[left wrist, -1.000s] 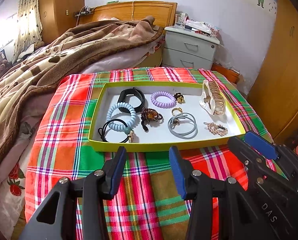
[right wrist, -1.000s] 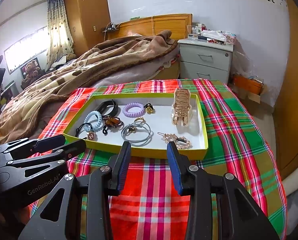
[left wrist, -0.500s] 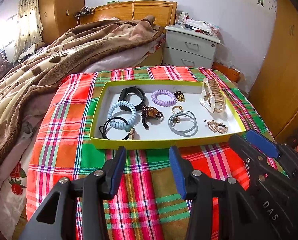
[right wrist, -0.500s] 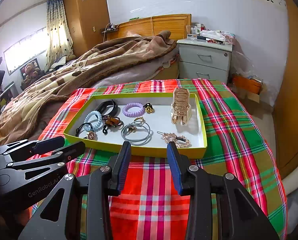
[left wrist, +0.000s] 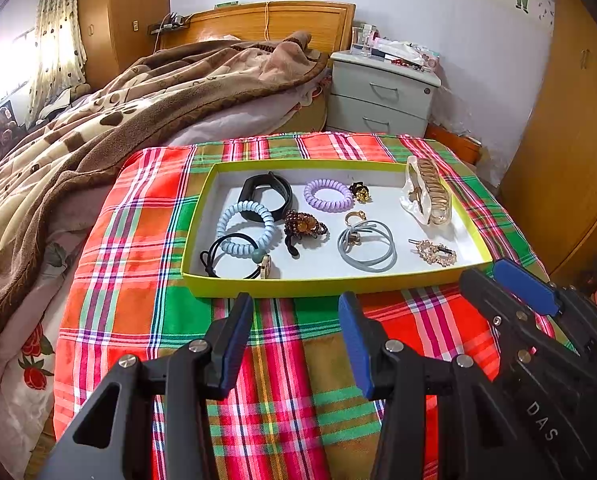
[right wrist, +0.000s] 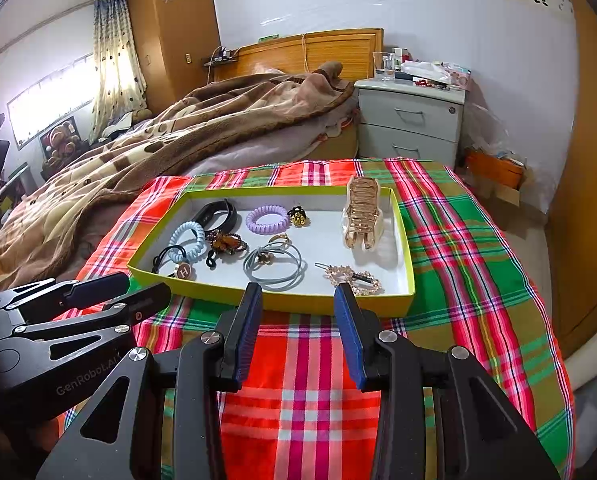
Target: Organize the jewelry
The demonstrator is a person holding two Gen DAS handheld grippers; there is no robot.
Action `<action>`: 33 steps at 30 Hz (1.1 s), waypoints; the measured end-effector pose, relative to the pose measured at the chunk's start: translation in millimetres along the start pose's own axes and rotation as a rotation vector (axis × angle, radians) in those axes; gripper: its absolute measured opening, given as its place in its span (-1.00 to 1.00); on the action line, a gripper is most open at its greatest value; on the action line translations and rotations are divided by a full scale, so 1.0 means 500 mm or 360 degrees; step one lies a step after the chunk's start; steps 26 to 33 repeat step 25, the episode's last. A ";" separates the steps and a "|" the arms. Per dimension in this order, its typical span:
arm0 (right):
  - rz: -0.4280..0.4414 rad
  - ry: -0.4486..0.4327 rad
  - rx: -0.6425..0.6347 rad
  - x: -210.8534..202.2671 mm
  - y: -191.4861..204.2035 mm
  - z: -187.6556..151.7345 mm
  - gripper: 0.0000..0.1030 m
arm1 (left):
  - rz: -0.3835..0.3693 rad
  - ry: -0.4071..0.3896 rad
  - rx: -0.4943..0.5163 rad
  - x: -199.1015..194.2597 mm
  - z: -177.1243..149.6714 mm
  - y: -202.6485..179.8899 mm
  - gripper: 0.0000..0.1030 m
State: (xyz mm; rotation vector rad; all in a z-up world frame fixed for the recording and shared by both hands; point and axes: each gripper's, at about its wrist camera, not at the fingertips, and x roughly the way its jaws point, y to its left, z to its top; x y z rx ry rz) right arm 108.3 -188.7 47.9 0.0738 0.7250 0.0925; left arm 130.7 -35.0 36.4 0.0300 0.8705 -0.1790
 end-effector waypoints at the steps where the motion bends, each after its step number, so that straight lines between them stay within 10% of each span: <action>1: 0.0000 0.0000 -0.0002 0.001 0.000 0.000 -0.26 | 0.0002 0.0005 0.0000 0.001 0.000 0.000 -0.10; 33: -0.0004 0.0003 0.0005 -0.003 -0.002 0.001 -0.26 | 0.0004 -0.0010 -0.0005 -0.001 -0.001 0.001 -0.10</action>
